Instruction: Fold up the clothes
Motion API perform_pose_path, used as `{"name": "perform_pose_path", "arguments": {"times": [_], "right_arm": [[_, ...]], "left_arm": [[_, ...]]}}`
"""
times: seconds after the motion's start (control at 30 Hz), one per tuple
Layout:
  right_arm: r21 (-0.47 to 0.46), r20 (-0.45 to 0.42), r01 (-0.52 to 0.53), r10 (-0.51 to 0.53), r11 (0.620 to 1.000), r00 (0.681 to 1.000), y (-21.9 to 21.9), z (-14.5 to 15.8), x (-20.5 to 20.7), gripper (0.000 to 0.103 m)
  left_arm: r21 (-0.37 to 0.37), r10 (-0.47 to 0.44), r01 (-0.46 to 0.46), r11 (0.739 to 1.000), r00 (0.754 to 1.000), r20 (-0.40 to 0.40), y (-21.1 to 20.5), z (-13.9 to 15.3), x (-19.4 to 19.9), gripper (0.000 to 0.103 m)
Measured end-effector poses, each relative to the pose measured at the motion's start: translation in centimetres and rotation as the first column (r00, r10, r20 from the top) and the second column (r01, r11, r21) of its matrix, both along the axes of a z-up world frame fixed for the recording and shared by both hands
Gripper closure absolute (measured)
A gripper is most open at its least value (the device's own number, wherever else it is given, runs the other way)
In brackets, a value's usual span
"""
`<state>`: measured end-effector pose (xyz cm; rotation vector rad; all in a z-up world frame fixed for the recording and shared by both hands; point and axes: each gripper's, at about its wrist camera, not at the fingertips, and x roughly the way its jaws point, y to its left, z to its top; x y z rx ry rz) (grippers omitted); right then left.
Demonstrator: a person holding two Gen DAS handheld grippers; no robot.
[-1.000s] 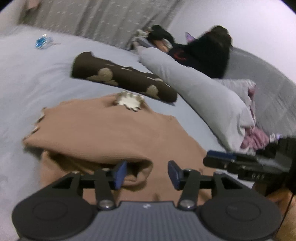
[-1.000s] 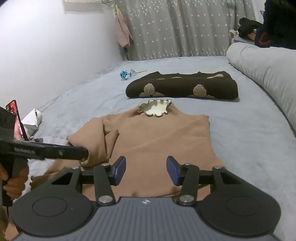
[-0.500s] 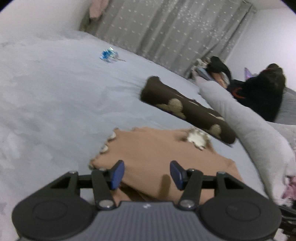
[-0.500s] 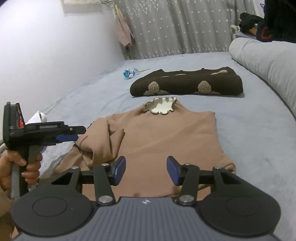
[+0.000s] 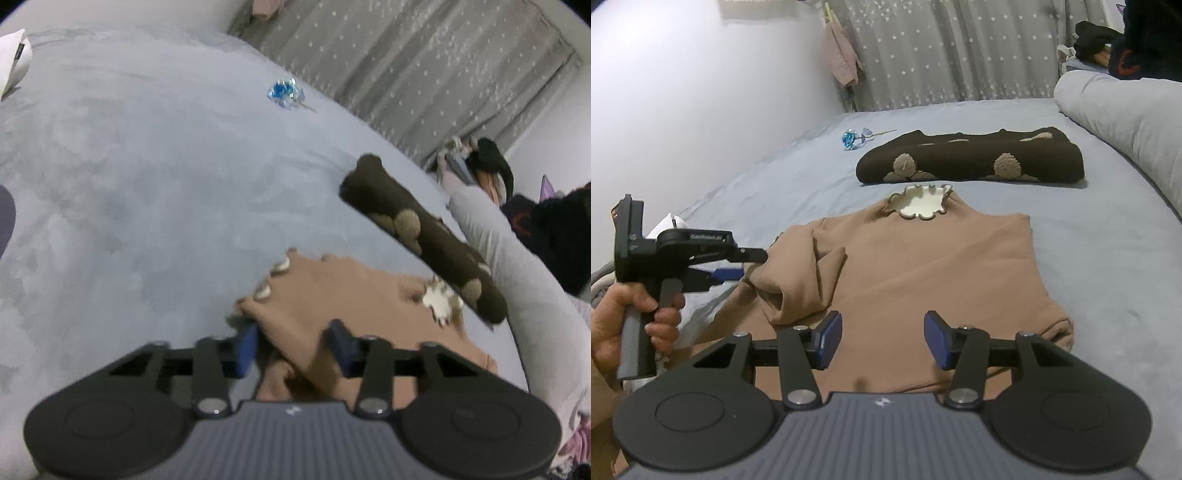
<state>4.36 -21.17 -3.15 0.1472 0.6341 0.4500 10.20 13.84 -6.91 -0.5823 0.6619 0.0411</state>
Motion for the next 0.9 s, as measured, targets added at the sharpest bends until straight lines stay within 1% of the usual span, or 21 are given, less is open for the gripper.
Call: {"name": "perform_pose_path", "arguments": {"times": [0.1, 0.17, 0.23, 0.3, 0.33, 0.4, 0.43, 0.5, 0.53, 0.63, 0.7, 0.77, 0.83, 0.9], "right_arm": [[0.001, 0.001, -0.001, 0.001, 1.0, 1.0, 0.0, 0.1, -0.1, 0.05], [0.003, 0.005, 0.0, 0.0, 1.0, 1.0, 0.0, 0.2, -0.2, 0.05], [0.009, 0.009, 0.003, -0.003, 1.0, 1.0, -0.1, 0.3, -0.2, 0.05], [0.023, 0.008, 0.007, -0.007, 1.0, 1.0, -0.3, 0.4, -0.1, 0.05], [0.036, 0.005, 0.008, -0.008, 0.999, 1.0, -0.4, 0.4, -0.1, 0.05], [0.065, -0.002, 0.01, -0.01, 0.998, 1.0, -0.7, 0.5, 0.0, 0.05], [0.081, -0.004, 0.013, -0.013, 0.997, 1.0, -0.9, 0.6, 0.0, 0.05], [0.116, -0.009, 0.026, -0.025, 0.993, 1.0, -1.5, 0.9, 0.1, 0.05], [0.14, -0.012, 0.037, -0.035, 0.99, 0.999, -2.0, 1.0, 0.2, 0.05], [0.22, -0.029, 0.078, -0.074, 0.972, 0.997, -3.5, 1.4, 0.4, 0.05], [0.276, -0.049, 0.113, -0.103, 0.955, 0.993, -4.6, 1.5, 0.5, 0.05], [0.312, -0.064, 0.138, -0.124, 0.94, 0.99, -5.5, 1.6, 0.6, 0.05], [0.337, -0.076, 0.159, -0.141, 0.928, 0.987, -6.2, 1.6, 0.7, 0.05], [0.345, -0.084, 0.165, -0.145, 0.924, 0.986, -6.5, 1.6, 0.8, 0.05]], "left_arm": [[0.019, 0.002, -0.003, 1.0, 0.999, 0.036, -0.2, 0.2, -0.1, 0.094], [0.037, -0.01, 0.007, 0.999, 0.996, 0.084, -0.6, 0.9, -0.5, 0.095], [0.075, -0.048, 0.037, 0.996, 0.986, 0.159, -1.4, 2.1, -1.1, 0.096], [0.114, -0.122, 0.096, 0.989, 0.962, 0.245, -2.5, 3.2, -2.0, 0.096], [0.131, -0.163, 0.13, 0.983, 0.944, 0.287, -3.0, 3.8, -2.5, 0.096], [0.145, -0.258, 0.22, 0.965, 0.899, 0.353, -4.2, 4.5, -3.4, 0.096], [0.151, -0.311, 0.273, 0.95, 0.873, 0.376, -4.9, 4.8, -3.9, 0.096], [0.165, -0.405, 0.37, 0.914, 0.82, 0.405, -6.2, 5.3, -4.6, 0.096], [0.175, -0.45, 0.416, 0.892, 0.792, 0.411, -6.9, 5.4, -5.0, 0.096], [0.212, -0.578, 0.542, 0.813, 0.706, 0.409, -9.1, 5.4, -6.2, 0.096], [0.24, -0.656, 0.617, 0.749, 0.643, 0.395, -10.7, 5.1, -7.1, 0.096], [0.266, -0.727, 0.684, 0.679, 0.573, 0.378, -12.3, 4.8, -7.9, 0.096], [0.292, -0.786, 0.738, 0.608, 0.508, 0.352, -14.0, 4.2, -9.0, 0.096], [0.317, -0.836, 0.781, 0.538, 0.444, 0.322, -15.4, 3.6, -10.2, 0.096]]}}
